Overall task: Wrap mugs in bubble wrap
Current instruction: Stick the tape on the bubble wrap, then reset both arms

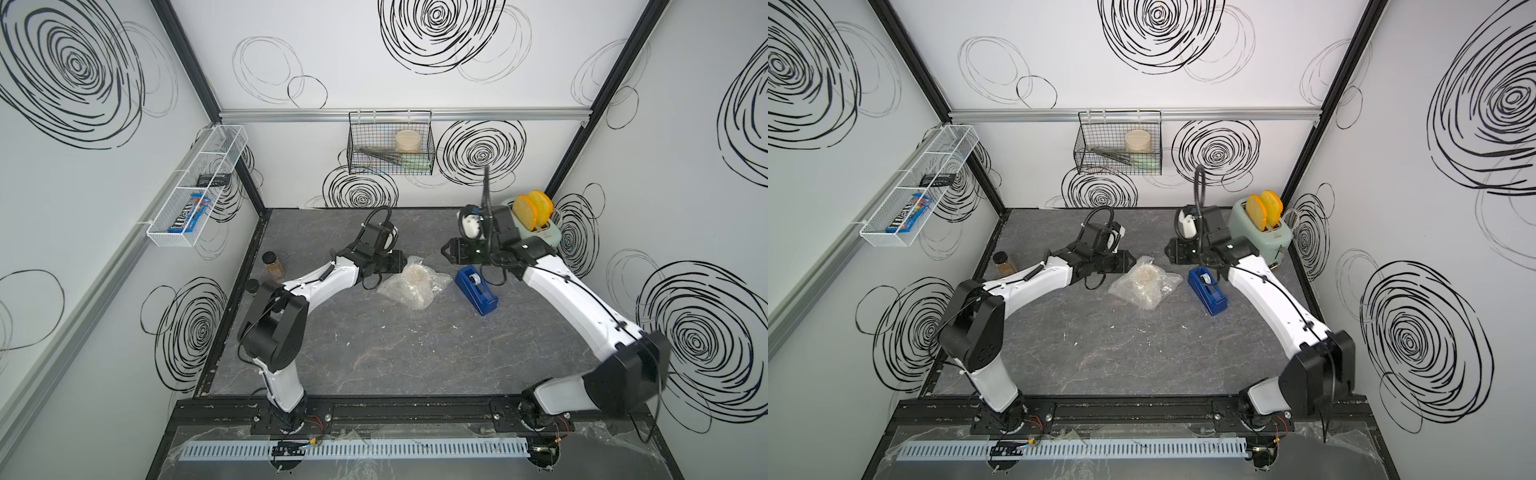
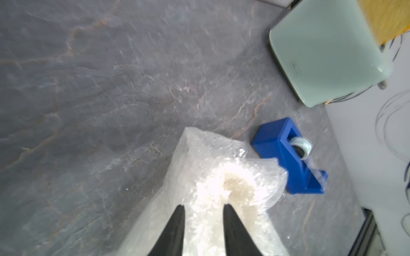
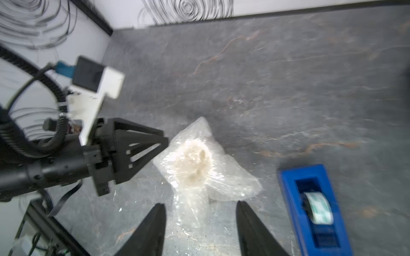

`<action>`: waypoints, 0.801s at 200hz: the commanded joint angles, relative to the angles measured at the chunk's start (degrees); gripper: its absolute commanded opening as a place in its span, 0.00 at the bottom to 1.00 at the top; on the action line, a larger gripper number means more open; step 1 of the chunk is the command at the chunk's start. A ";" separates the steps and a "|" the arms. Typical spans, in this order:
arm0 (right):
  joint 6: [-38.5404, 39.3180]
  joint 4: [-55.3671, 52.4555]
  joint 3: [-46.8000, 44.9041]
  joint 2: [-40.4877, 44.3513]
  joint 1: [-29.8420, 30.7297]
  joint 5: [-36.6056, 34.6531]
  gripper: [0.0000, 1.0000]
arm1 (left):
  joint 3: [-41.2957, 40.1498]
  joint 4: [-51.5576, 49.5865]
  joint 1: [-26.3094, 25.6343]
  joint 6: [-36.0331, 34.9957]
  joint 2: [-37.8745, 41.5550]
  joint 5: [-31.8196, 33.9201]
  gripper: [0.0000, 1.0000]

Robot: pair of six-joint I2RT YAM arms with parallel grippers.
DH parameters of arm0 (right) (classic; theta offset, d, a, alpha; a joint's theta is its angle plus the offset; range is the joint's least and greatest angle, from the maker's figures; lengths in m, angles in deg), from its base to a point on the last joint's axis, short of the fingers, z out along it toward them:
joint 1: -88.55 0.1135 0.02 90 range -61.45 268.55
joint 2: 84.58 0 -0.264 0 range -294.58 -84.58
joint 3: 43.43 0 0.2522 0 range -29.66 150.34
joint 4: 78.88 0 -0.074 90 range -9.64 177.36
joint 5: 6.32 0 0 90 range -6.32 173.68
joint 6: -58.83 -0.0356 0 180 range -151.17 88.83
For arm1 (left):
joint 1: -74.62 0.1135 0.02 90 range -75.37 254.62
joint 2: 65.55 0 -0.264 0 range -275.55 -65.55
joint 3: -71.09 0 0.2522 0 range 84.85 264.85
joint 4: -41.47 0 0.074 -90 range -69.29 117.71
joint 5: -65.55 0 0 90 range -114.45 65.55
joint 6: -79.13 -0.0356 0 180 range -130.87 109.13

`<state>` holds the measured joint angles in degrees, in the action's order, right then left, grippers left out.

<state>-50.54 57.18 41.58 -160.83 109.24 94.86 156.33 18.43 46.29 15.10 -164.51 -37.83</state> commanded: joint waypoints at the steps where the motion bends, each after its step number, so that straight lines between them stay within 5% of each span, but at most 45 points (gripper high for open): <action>1: 1.31 9.68 -11.03 9.45 -5.40 -2.02 0.88 | -3.08 0.30 0.65 -0.05 7.44 4.71 0.67; 12: 2.24 12.83 -16.38 15.53 -9.02 -2.85 1.00 | -5.52 1.04 0.85 0.04 10.74 6.91 0.86; 20: 3.17 14.23 -19.43 19.27 -12.12 -2.82 0.97 | -7.57 1.48 0.94 0.04 13.14 8.79 0.99; 42: 5.80 17.49 -26.43 27.05 -20.29 -4.06 0.97 | -14.48 3.23 1.43 0.24 20.63 16.55 0.96; 85: 6.13 31.11 -41.65 37.90 -26.02 -9.34 0.97 | -31.23 11.26 5.53 0.33 35.53 29.33 0.96; 118: 6.50 44.62 -54.12 39.58 -30.70 -10.38 0.97 | -42.58 21.50 12.53 -5.98 41.06 31.78 0.96; 142: 4.40 58.10 -62.00 37.03 -31.94 -11.77 0.97 | -54.65 41.90 14.58 -14.71 43.18 28.28 0.96; 160: 3.59 63.90 -64.56 33.89 -31.77 -10.95 0.97 | -56.17 45.65 16.35 -19.61 44.38 27.80 0.96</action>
<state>-45.63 104.85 -20.63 -124.29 77.46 84.63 102.63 46.45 61.22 5.20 -121.69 -10.05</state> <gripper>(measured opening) 0.975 0.957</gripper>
